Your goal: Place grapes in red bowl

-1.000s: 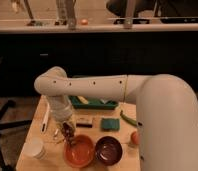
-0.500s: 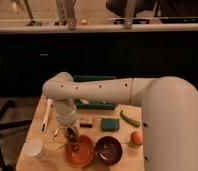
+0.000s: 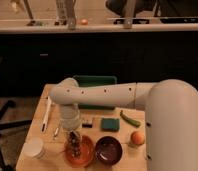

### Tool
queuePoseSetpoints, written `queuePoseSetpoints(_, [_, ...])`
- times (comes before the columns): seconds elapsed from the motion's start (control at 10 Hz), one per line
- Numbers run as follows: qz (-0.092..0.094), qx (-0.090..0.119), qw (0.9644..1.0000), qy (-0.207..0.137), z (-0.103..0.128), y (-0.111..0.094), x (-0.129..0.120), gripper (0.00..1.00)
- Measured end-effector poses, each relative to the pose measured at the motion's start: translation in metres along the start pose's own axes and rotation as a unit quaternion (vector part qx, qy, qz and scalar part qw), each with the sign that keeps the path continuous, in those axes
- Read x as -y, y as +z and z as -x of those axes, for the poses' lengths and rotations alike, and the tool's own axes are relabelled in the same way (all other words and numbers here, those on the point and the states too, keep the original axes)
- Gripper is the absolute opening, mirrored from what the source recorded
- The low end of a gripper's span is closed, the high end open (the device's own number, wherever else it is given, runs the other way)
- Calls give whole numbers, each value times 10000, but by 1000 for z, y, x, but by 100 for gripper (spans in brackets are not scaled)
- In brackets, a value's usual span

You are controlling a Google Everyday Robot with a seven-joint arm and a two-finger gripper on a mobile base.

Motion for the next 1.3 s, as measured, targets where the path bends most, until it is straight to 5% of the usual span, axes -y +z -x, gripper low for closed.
queuePoseSetpoints(0.9, [-156, 257, 9995, -96, 0, 29, 2, 1])
queuePoseSetpoints(1.3, [-155, 256, 9995, -98, 0, 29, 2, 34])
